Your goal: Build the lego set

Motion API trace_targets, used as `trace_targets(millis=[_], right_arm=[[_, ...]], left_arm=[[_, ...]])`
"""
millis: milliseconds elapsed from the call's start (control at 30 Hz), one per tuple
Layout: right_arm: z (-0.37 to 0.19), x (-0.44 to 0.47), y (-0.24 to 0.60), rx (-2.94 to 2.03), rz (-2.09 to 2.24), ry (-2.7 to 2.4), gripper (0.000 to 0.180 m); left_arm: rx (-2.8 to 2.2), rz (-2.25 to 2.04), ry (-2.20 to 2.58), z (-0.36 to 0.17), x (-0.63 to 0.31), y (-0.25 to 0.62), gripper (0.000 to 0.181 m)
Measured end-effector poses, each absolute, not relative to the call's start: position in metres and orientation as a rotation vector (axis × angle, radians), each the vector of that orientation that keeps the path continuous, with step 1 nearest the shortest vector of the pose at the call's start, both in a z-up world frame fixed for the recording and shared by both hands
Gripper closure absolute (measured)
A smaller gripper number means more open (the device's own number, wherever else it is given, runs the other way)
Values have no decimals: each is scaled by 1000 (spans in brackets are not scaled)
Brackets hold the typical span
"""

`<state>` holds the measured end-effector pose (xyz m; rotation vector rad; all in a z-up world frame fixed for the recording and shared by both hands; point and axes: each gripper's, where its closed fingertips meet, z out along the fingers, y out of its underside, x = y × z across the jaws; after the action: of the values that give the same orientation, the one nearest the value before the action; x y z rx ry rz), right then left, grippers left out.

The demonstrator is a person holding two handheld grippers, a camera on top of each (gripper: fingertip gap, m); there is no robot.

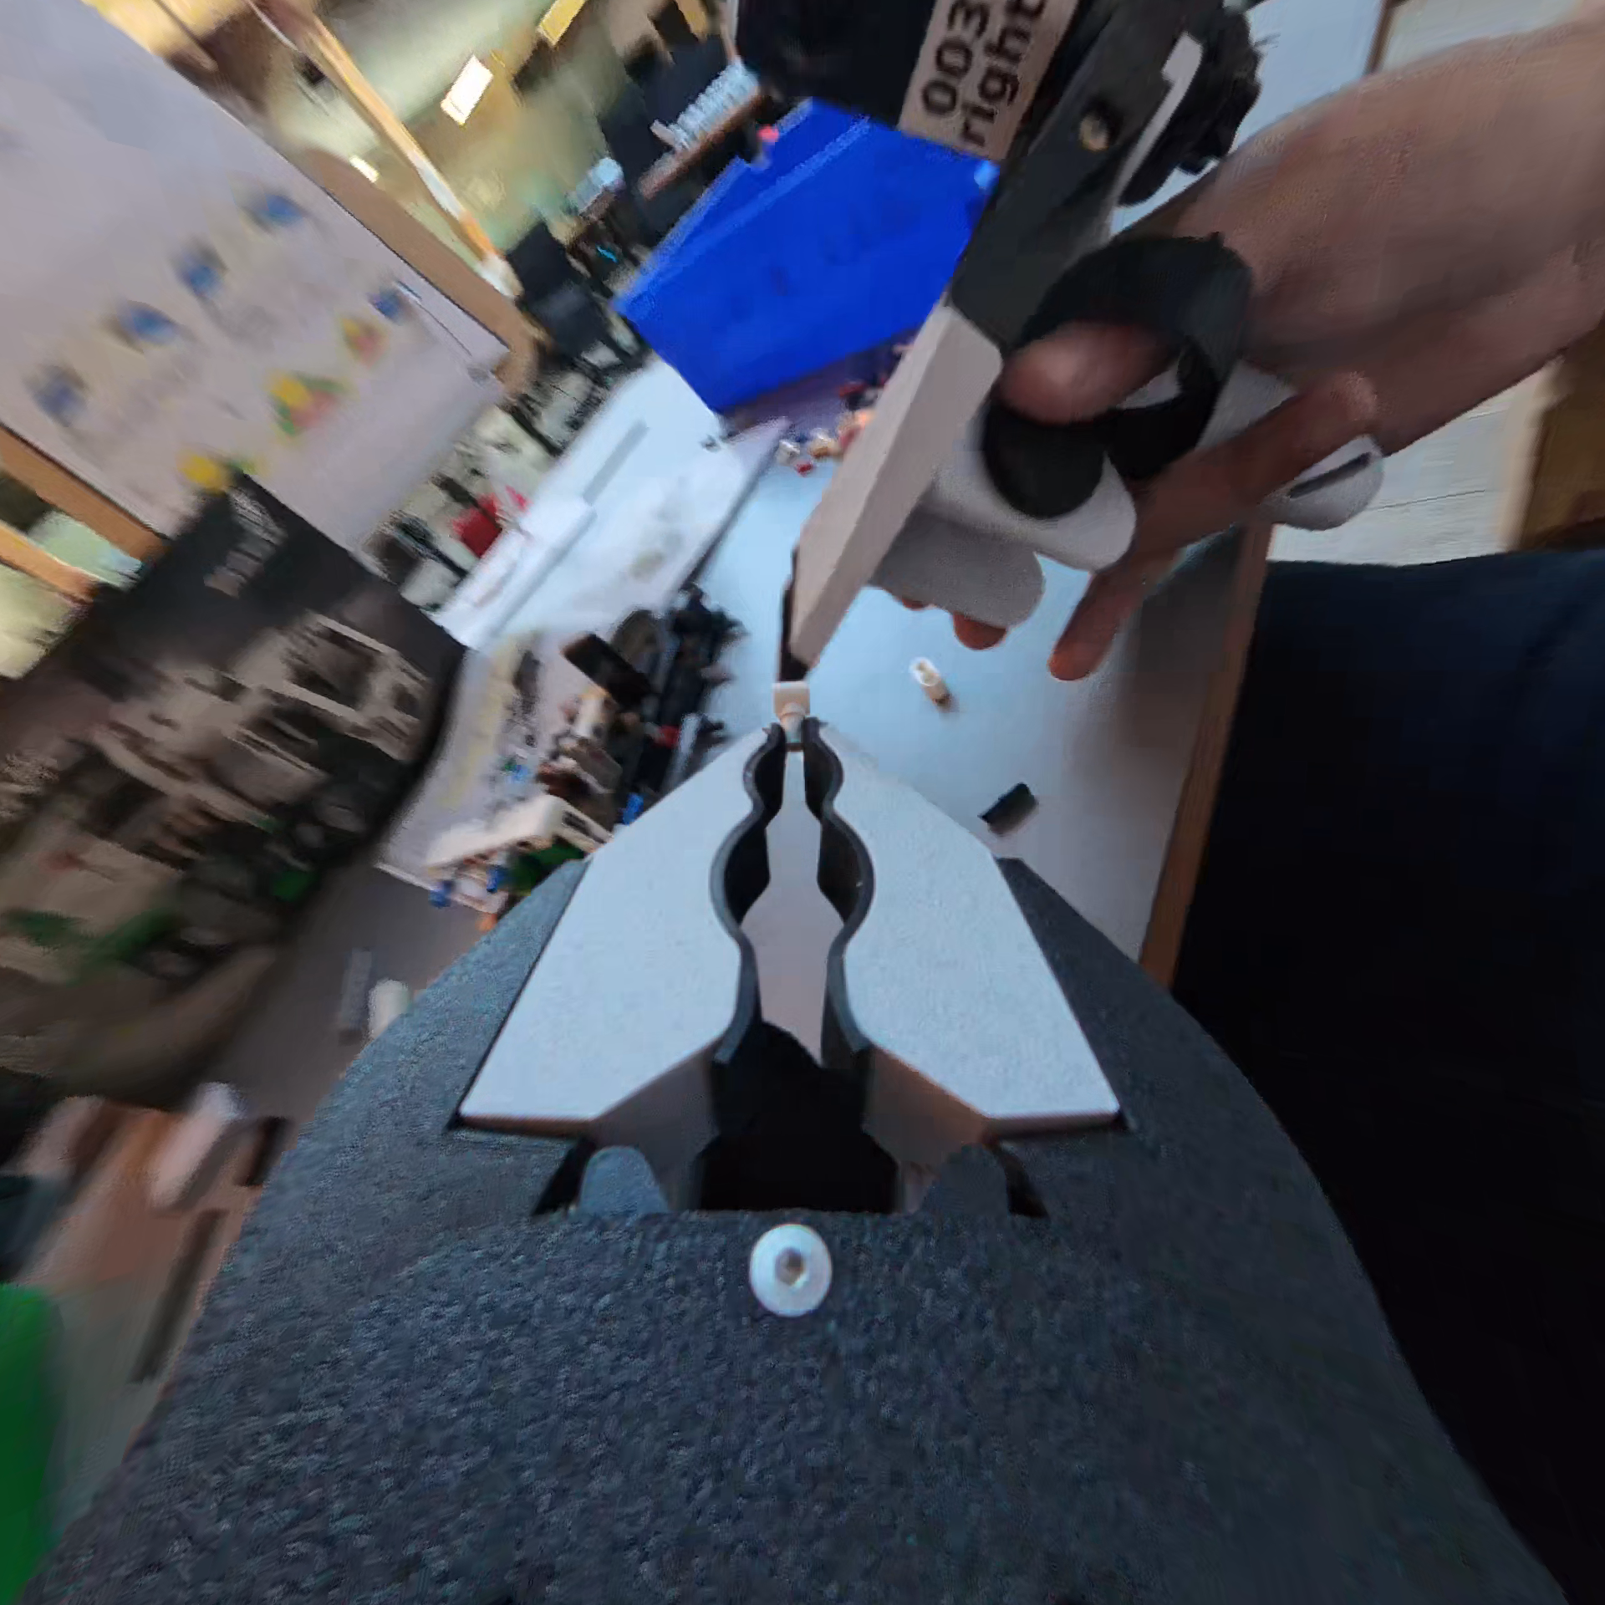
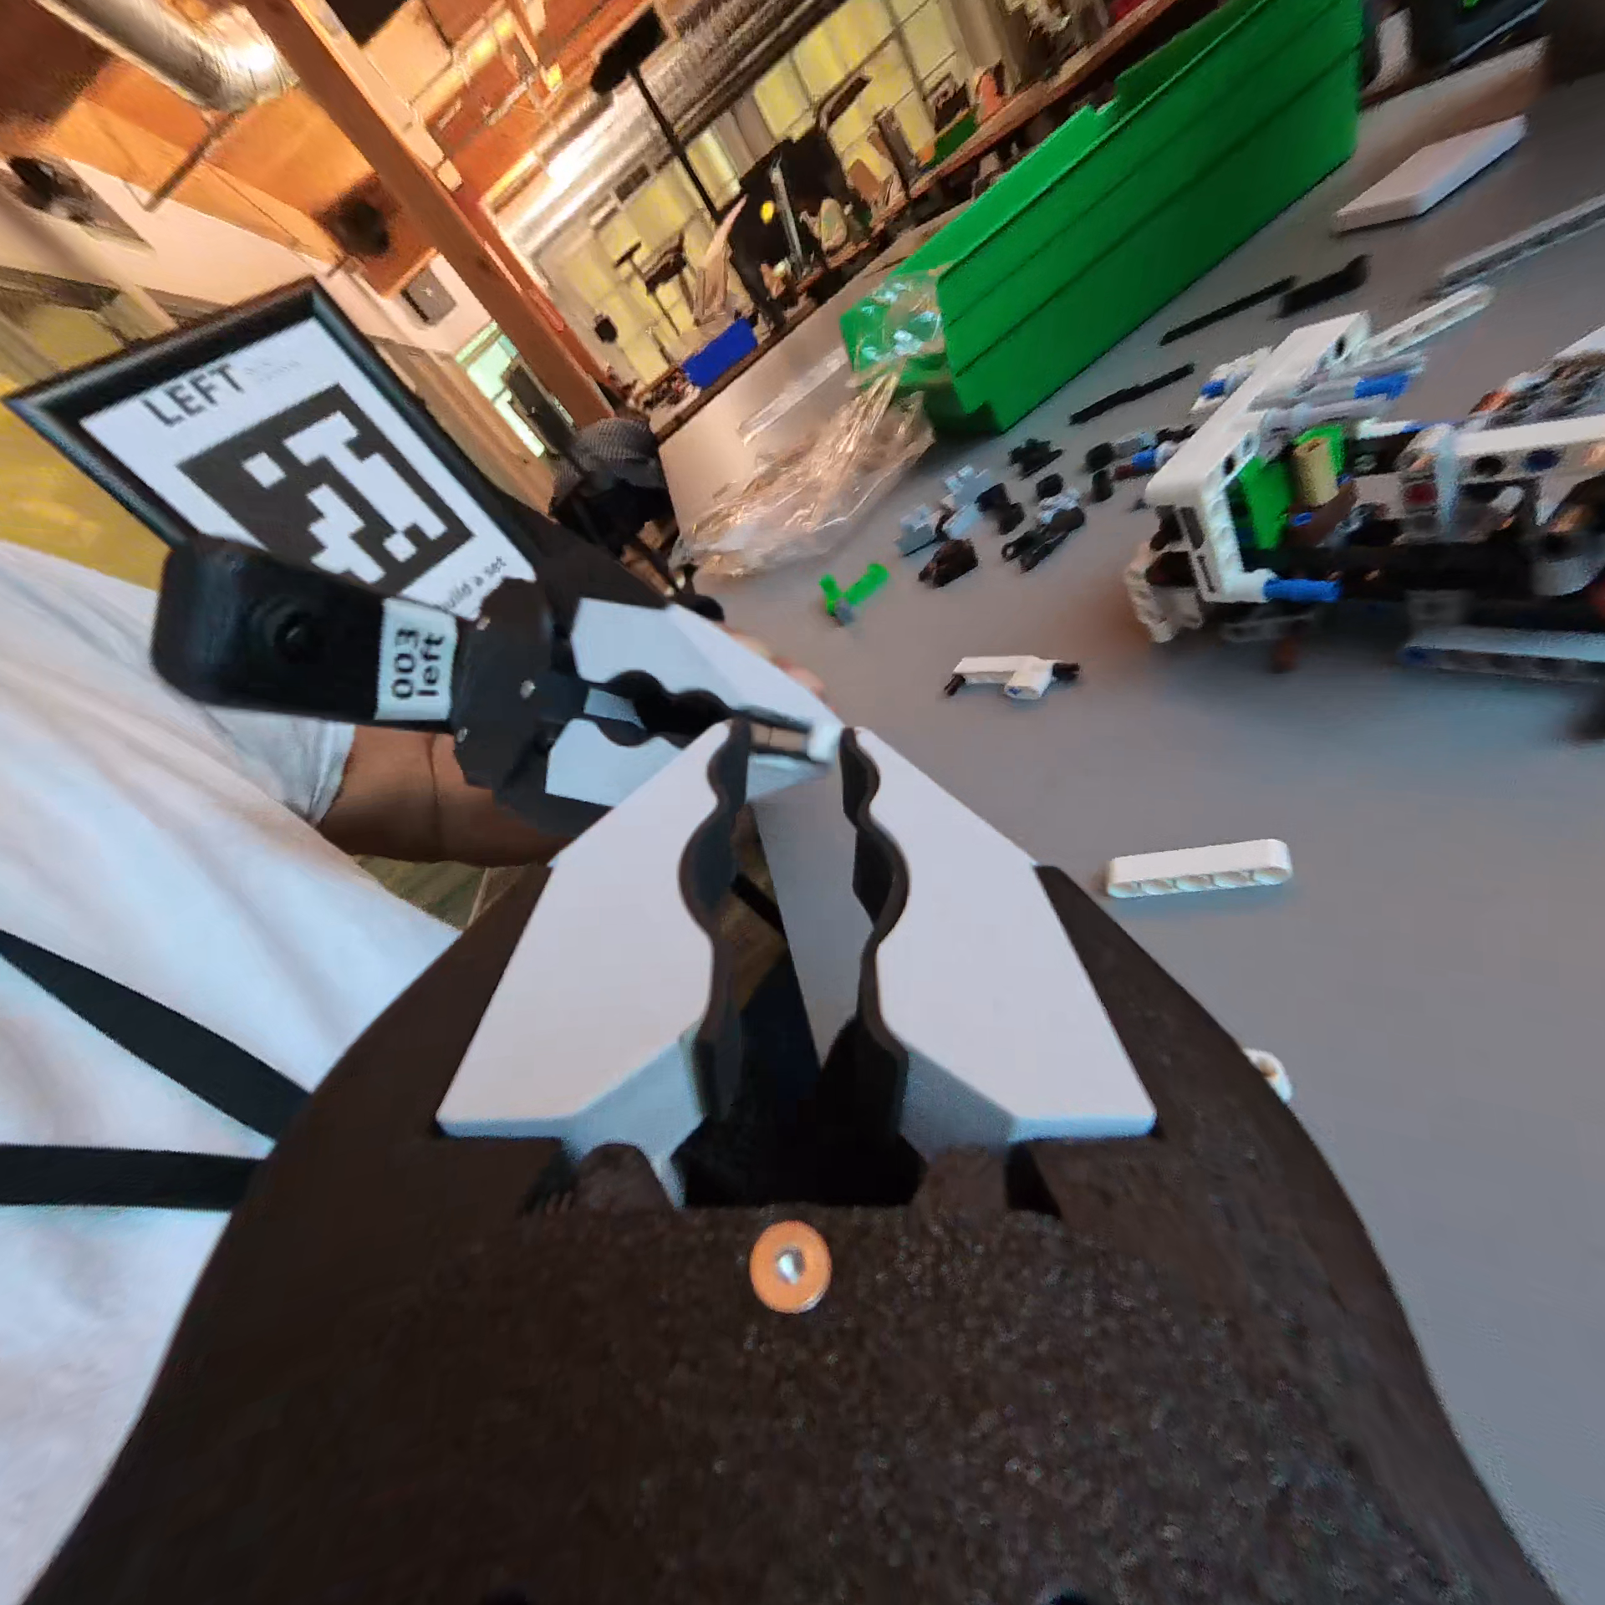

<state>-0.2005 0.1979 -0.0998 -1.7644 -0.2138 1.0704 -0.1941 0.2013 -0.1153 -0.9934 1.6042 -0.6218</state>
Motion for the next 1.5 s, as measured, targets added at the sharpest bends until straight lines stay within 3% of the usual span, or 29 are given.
trace_targets(millis=[100,167,300,567,700,1100,1167,1267,1500], right_arm=[[-97,-208,193,-1751,1084,-238,161],[-93,-215,188,-1744,1100,-252,173],[-97,-219,180,-1772,992,-333,174],[-87,-204,168,-1616,598,-705,174],[-82,-203,163,-1620,510,-792,174],[-82,-187,171,-1629,594,-656,173],[-82,-178,177,-1641,610,-587,162],[-83,-161,185,-1685,700,-417,151],[-101,-158,208,-1760,989,-130,151]], left_arm=[[-866,-514,1551,-102,-199,193,180],[-839,-514,1540,-98,-203,185,180],[-874,-572,1543,-101,-208,177,179],[-1141,-1196,1732,-97,-212,161,157],[-1134,-1303,1840,-88,-203,159,166],[-910,-1217,1983,-92,-182,160,180],[-889,-1170,1951,-90,-176,171,180],[-800,-957,1929,-94,-167,193,180],[-386,-382,1858,-113,-149,214,180]])
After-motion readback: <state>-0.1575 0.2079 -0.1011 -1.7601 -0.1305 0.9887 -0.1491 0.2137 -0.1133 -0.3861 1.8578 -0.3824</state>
